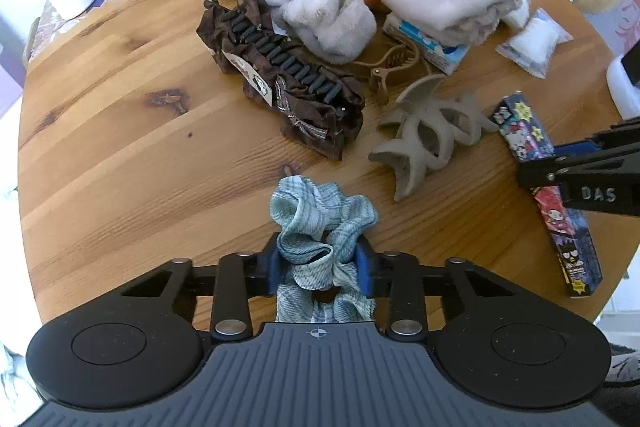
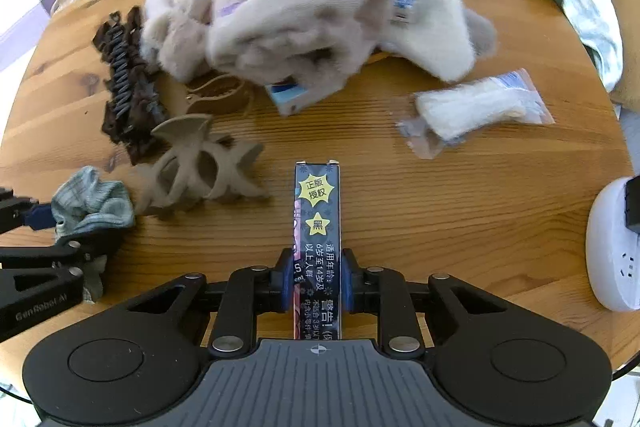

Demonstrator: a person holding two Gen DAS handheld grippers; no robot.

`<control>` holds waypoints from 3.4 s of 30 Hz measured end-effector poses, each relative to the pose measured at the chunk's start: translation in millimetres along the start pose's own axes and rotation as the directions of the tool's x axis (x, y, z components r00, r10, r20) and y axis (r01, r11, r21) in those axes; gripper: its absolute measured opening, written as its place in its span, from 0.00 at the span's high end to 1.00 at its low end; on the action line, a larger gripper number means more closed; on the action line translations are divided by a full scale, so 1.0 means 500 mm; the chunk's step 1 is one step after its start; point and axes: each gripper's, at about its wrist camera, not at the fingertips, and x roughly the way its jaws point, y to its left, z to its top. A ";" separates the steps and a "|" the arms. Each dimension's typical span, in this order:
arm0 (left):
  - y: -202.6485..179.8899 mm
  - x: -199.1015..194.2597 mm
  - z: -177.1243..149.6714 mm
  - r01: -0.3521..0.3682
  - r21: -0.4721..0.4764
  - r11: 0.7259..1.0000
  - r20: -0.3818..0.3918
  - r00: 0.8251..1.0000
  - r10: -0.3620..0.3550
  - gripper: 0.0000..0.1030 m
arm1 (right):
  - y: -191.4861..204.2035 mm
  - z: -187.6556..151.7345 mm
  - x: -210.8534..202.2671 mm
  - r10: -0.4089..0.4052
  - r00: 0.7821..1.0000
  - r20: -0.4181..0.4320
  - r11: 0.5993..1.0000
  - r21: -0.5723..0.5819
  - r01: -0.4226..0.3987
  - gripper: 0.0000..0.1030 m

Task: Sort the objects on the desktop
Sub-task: 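Grasp the green plaid scrunchie with the left gripper while the right gripper grasps the dark printed carton, then carry the scrunchie with the left gripper into the basket while the right gripper carries the carton there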

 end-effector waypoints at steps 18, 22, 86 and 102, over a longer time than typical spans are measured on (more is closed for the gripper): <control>-0.004 -0.086 0.031 -0.062 -0.155 0.986 0.103 0.992 0.078 0.77 | -0.139 0.076 -0.048 0.097 0.988 0.116 0.994 0.031 -0.102 0.79; -0.007 -0.124 0.048 -0.074 -0.178 0.981 0.157 0.982 0.102 0.77 | -0.173 0.097 -0.064 0.099 0.984 0.148 0.995 0.005 -0.100 0.79; -0.063 -0.017 0.550 -0.167 -0.224 0.960 0.280 0.933 0.228 0.77 | -0.093 0.597 -0.021 0.322 0.890 0.322 0.930 -0.281 -0.235 0.79; -0.066 0.005 0.531 -0.193 -0.197 0.961 0.239 0.941 0.238 0.63 | -0.071 0.572 -0.005 0.279 0.896 0.344 0.900 -0.419 -0.119 0.71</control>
